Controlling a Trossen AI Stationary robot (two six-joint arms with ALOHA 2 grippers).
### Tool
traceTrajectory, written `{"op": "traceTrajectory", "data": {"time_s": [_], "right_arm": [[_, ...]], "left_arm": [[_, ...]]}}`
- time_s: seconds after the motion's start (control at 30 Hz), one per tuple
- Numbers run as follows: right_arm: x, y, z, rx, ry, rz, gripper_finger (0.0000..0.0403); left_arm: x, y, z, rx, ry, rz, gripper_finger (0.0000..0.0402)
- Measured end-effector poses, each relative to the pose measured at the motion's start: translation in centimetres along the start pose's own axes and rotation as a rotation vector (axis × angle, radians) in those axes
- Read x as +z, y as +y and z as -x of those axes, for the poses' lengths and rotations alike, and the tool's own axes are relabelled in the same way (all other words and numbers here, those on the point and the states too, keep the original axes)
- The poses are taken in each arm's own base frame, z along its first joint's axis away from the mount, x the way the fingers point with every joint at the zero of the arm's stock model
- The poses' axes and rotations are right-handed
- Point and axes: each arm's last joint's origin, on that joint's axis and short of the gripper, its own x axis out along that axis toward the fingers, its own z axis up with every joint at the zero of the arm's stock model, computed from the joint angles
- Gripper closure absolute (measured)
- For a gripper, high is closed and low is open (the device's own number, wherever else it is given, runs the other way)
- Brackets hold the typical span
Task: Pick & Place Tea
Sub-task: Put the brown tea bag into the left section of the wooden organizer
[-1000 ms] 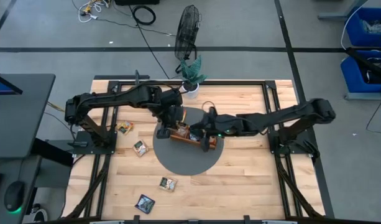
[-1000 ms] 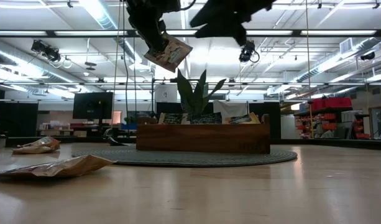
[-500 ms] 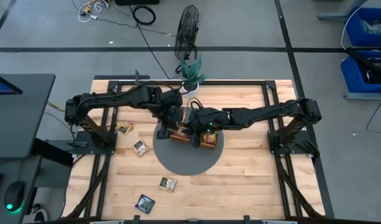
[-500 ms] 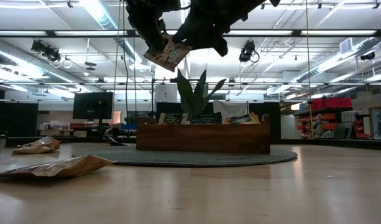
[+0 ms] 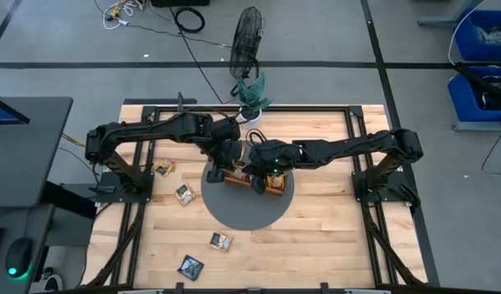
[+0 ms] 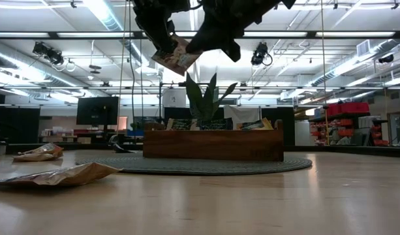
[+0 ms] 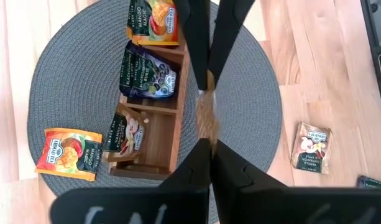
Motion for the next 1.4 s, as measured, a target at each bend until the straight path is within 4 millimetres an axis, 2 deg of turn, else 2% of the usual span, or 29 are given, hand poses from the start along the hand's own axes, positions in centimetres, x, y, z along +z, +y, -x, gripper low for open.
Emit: {"op": "traceTrajectory", "data": {"time_s": [0.13, 0.2, 0.33, 0.5, 0.7, 0.8, 1.03, 1.17, 1.4], "right_arm": [[0.0, 0.0, 0.1, -0.014, 0.002, 0.0, 0.0401], [-0.2, 0.0, 0.3, -0.021, 0.022, 0.003, 0.0401], [0.0, 0.5, 1.5, -0.061, -0.008, 0.023, 0.0402], [1.0, 1.1, 3.5, -0.106, -0.104, 0.045, 0.0402], [2.6, 1.9, 5.6, -0.107, -0.27, 0.051, 0.0403], [3.3, 2.1, 6.3, -0.092, -0.35, 0.037, 0.0403], [4.7, 2.2, 6.9, -0.08, -0.503, 0.028, 0.0403], [5.0, 1.6, 6.9, -0.096, -0.508, 0.016, 0.0403], [5.2, 1.7, 7.0, -0.089, -0.539, 0.033, 0.0403]], "left_arm": [[0.0, 0.1, 0.4, 0.004, -0.019, 0.021, 0.0376], [-0.2, 0.1, 1.4, 0.01, -0.046, 0.024, 0.0357], [-0.7, 0.4, 3.9, 0.028, -0.119, 0.084, 0.0312], [-1.4, 0.8, 8.1, 0.075, -0.29, 0.143, 0.0269], [-2.1, 0.8, 12.7, 0.134, -0.516, 0.172, 0.0236], [-2.6, 0.5, 14.3, 0.151, -0.581, 0.183, 0.0227], [-2.8, 0.0, 15.1, 0.127, -0.621, 0.184, 0.022], [-2.6, -0.1, 15.1, 0.096, -0.64, 0.172, 0.022], [-2.3, -0.1, 15.2, 0.063, -0.67, 0.167, 0.022]]}}
